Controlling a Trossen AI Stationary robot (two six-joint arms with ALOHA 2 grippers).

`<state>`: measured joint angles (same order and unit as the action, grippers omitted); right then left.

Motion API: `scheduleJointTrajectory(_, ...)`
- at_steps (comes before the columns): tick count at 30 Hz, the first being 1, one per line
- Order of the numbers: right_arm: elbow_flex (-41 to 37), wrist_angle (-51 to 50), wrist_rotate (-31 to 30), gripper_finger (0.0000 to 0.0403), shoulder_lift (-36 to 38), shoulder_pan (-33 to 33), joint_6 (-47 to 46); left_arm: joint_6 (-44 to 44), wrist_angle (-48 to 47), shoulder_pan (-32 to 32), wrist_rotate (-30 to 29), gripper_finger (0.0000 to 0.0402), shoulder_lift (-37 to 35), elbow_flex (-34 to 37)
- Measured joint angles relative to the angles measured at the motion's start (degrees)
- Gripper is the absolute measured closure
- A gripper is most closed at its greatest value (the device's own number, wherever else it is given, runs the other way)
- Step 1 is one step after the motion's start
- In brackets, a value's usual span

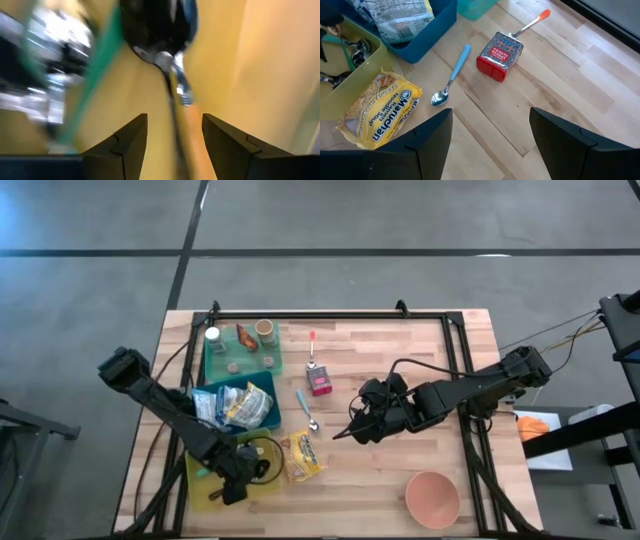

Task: Pick & Place Food Item
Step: Adjust the green spoon in the yellow bin

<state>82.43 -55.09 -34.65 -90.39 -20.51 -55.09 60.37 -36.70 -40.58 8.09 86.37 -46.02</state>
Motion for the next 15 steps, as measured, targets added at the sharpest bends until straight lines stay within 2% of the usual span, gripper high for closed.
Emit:
scheduleJointTrajectory(5,0.0,0.0,0.1,0.014,0.0,0.0,0.0,-11.0,-11.8,0.0,-8.9,0.0204,-0.1,-4.0)
scheduleJointTrajectory(10,0.0,0.1,0.3,0.014,0.0,0.0,-0.1,-19.6,-14.4,0.0,-9.4,0.0204,-0.1,-2.7)
scheduleJointTrajectory(15,0.0,0.1,0.4,0.014,0.0,0.0,-0.2,-23.7,-14.6,0.0,-11.5,0.0204,-0.1,-2.0)
